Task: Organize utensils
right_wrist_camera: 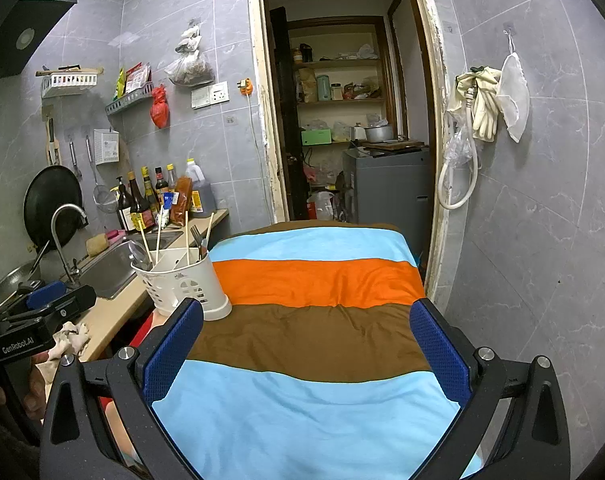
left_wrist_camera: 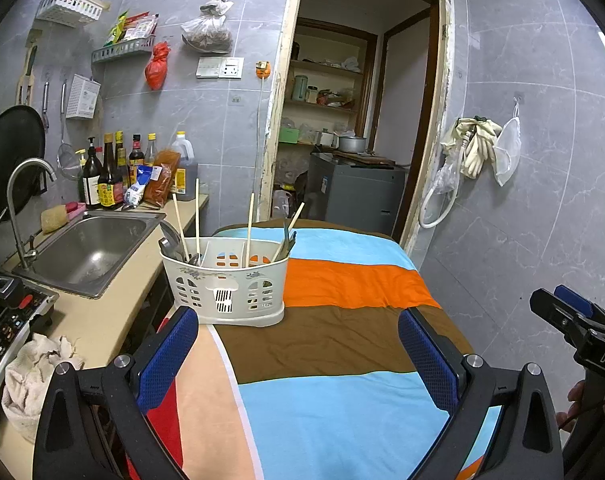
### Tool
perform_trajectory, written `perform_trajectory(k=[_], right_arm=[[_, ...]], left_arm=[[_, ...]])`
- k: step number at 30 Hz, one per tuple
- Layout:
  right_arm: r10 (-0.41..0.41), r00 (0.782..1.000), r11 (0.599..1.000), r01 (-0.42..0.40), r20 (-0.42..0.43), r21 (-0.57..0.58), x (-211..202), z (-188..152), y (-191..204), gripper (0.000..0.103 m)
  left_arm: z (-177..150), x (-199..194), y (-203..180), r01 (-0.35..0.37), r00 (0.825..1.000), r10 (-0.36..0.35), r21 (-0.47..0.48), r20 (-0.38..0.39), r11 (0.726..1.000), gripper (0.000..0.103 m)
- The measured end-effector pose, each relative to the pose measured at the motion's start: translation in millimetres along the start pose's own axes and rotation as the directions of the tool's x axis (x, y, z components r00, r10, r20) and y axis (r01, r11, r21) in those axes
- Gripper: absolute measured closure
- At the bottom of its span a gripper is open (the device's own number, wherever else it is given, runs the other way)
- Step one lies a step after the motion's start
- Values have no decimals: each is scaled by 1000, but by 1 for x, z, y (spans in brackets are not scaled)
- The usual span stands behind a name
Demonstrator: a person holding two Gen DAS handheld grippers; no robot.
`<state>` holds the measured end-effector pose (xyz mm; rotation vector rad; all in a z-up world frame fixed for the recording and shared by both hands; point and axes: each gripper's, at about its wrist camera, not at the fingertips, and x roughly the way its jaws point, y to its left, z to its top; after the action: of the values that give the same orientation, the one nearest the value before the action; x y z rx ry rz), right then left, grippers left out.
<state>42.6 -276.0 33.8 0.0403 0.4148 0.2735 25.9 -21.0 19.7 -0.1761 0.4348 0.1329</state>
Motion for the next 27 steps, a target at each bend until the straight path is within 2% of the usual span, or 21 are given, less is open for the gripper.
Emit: perform_trajectory(k=[27], right_arm=[[-3, 1000, 1000, 3, -5, 3, 0, -3, 7, 2]], left_arm=[[2, 2, 3, 2, 1000, -2, 2, -1, 1000, 2]])
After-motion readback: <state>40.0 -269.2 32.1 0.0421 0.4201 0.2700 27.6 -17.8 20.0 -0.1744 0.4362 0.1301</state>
